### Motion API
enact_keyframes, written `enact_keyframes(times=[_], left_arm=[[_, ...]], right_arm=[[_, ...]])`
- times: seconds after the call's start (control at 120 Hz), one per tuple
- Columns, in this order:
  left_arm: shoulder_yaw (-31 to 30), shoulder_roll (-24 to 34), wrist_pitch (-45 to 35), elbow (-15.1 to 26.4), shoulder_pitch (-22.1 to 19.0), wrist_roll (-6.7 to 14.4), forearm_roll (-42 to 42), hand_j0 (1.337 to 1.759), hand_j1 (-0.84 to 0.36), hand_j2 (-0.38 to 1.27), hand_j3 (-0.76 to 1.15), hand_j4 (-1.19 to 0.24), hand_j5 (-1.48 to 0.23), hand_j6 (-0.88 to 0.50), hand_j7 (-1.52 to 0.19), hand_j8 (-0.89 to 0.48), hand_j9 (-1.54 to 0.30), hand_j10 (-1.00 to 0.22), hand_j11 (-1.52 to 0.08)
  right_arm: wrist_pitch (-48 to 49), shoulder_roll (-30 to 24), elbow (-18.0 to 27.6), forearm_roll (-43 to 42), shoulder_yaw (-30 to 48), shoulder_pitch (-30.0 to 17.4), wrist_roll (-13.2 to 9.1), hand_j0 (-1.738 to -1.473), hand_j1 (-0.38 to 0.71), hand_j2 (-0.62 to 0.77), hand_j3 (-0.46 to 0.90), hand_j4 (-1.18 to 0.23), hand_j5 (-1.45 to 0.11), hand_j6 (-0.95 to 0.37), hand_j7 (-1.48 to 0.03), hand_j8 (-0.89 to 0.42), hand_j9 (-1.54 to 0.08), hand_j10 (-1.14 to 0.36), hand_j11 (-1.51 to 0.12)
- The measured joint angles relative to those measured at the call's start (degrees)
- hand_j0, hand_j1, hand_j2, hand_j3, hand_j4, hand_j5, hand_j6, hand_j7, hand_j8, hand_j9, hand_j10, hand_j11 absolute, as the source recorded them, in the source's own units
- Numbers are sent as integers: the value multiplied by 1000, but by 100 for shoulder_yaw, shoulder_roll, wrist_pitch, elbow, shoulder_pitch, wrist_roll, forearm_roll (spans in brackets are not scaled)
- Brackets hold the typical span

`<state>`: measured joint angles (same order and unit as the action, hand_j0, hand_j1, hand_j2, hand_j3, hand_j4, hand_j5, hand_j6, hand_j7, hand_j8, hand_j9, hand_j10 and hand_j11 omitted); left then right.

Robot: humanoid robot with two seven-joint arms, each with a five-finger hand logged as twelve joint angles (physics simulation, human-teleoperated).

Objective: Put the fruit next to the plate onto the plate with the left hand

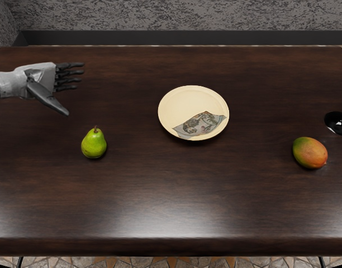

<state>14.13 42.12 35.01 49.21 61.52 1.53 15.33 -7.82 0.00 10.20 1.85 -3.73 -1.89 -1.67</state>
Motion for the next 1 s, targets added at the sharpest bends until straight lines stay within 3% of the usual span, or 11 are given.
enact_keyframes(times=[0.192, 0.517, 0.608, 0.692, 0.867, 0.942, 1.0], left_arm=[[4, -20, 0, 50, -67, -3, 1, 1658, 349, 1, 0, -2, 0, -2, 0, -2, 0, -1, 0], [40, -35, 0, 46, -808, -12, -154, 1658, 349, 1, 0, -1, 0, -1, 0, -1, 0, 0, 0], [18, 21, 0, 50, -870, -138, -148, 1658, 349, 2, 0, -1, 0, -1, 0, -1, 0, 0, 0], [-114, 25, 0, 51, -713, -521, 1, 1658, 349, 2, 0, -1, 0, -1, 0, -1, 0, 0, 0], [-505, 25, -1, 115, -524, -1916, 934, 1658, 349, 2, 0, -1, 0, -1, 0, -1, 0, -1, 0], [-842, 25, -2, 315, -410, -2627, 1406, 1658, 349, 2, 0, -1, 0, -1, 0, -1, 0, -1, 0], [-1125, 32, -2, 435, -352, -3020, 1636, 1658, 349, 2, 0, -1, 0, -2, 0, -1, 0, -1, 0]], right_arm=[[0, 0, -19, -5, 1, -18, -8, -1658, -314, -6, 0, -30, -38, -30, -38, -30, -38, -30, -38], [0, 0, -26, -4, 4, -22, -15, -1658, -314, -6, 0, -30, -38, -30, -38, -30, -38, -29, -38], [0, 0, -27, -4, 4, -22, -16, -1658, -314, -6, 0, -30, -38, -30, -38, -30, -38, -29, -38], [0, 0, -27, -4, 4, -22, -15, -1658, -314, -6, 0, -30, -38, -30, -38, -30, -38, -29, -38], [0, 0, -27, -4, 4, -22, -14, -1658, -314, -6, 0, -30, -38, -30, -38, -30, -38, -29, -38], [0, 0, -27, -5, 4, -22, -14, -1658, -314, -6, 0, -30, -38, -30, -38, -30, -38, -29, -38], [0, 0, -27, -4, 4, -22, -14, -1658, -314, -6, 0, -30, -38, -30, -38, -30, -38, -30, -38]])
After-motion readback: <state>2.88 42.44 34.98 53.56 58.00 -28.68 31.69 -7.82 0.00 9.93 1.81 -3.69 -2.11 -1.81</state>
